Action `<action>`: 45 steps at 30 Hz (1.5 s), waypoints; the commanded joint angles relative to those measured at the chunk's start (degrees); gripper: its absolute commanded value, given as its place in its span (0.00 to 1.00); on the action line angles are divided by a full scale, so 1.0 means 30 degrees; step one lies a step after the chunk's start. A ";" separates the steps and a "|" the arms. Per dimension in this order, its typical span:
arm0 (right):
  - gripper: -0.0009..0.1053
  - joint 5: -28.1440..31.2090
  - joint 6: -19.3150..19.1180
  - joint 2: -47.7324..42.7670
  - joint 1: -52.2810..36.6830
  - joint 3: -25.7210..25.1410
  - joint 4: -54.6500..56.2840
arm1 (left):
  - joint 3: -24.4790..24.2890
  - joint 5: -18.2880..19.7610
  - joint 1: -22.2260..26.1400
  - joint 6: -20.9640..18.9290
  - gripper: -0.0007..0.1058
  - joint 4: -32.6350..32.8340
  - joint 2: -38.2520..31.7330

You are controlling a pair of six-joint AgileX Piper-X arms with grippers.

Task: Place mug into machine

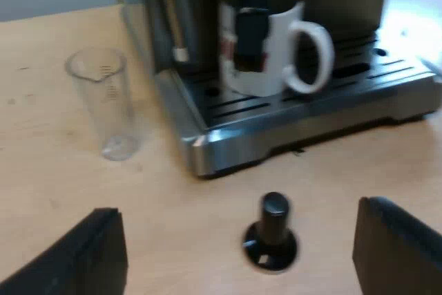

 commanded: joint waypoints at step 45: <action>0.61 -0.1294 -0.0328 -0.0795 -0.0042 0.1523 0.0572 | 0.0748 -0.1676 -0.0044 -0.0127 0.66 -0.0785 -0.2781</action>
